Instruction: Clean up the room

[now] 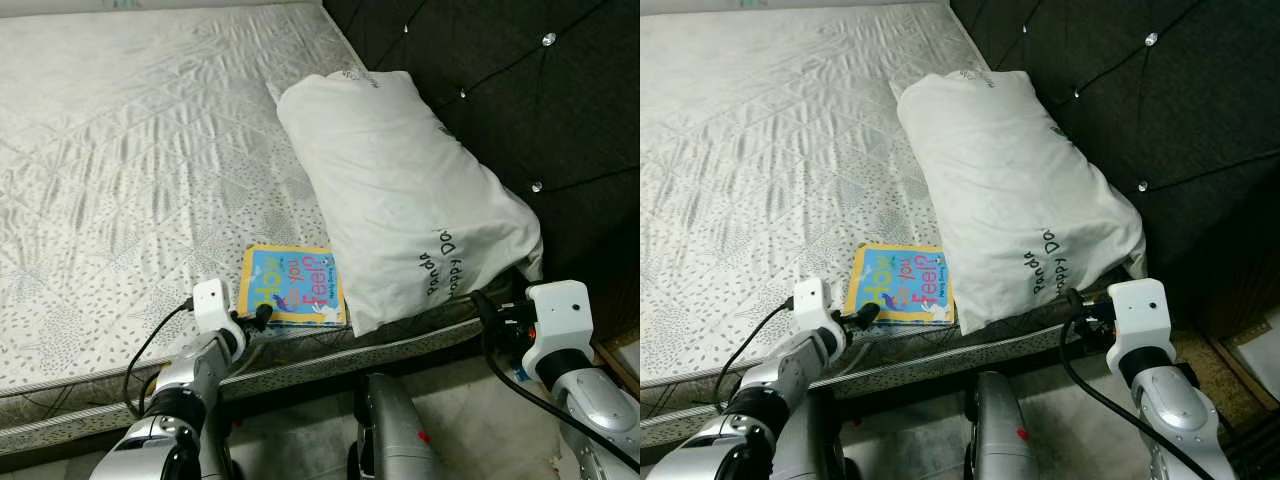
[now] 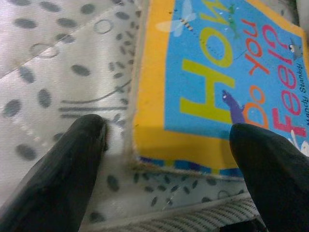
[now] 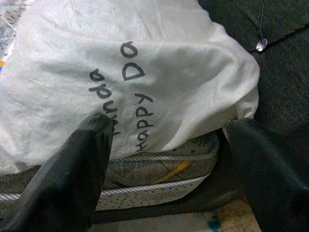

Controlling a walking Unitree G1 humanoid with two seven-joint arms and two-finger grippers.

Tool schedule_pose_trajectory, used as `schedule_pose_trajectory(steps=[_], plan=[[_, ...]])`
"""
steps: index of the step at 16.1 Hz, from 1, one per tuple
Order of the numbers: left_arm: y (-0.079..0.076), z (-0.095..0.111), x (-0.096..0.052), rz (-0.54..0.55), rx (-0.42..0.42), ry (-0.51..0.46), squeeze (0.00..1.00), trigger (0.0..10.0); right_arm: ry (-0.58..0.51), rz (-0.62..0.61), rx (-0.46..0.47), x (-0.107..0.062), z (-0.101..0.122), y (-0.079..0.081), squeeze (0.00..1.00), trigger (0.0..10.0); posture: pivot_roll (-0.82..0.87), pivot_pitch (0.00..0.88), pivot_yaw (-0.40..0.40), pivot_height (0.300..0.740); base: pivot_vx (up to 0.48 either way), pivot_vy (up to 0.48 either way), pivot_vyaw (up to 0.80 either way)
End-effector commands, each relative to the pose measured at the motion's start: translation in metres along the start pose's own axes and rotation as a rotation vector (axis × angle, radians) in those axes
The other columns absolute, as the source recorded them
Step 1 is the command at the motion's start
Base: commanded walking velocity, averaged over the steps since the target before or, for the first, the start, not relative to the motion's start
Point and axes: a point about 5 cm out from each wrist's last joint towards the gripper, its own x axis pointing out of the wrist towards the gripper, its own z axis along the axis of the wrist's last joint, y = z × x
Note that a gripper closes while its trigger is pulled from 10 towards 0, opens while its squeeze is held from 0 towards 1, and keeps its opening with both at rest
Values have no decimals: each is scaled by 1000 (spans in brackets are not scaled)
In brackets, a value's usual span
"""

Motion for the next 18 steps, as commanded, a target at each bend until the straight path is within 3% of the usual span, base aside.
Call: schedule_pose_trajectory(steps=[1, 8, 12, 18], plan=[[-4, -8, 1, -13, 16, 28, 0, 10000, -9, -18, -6, -3, 4, -6, 0, 10000, -242, 177, -51, 580, 0, 0, 0], [-22, -14, 6, -57, 38, 46, 0, 10000, -19, -19, -2, 0, 7, -5, 0, 10000, -245, 161, -45, 580, 0, 0, 0], [-40, -14, 9, -106, 52, 52, 0, 10000, -24, -20, 0, 2, 8, -4, 0, 10000, -244, 156, -44, 580, 0, 0, 0], [-52, -19, 10, -141, 46, 64, 0, 10000, -27, -11, 6, 5, 8, -2, 0, 10000, -238, 150, -40, 580, 0, 0, 0]])
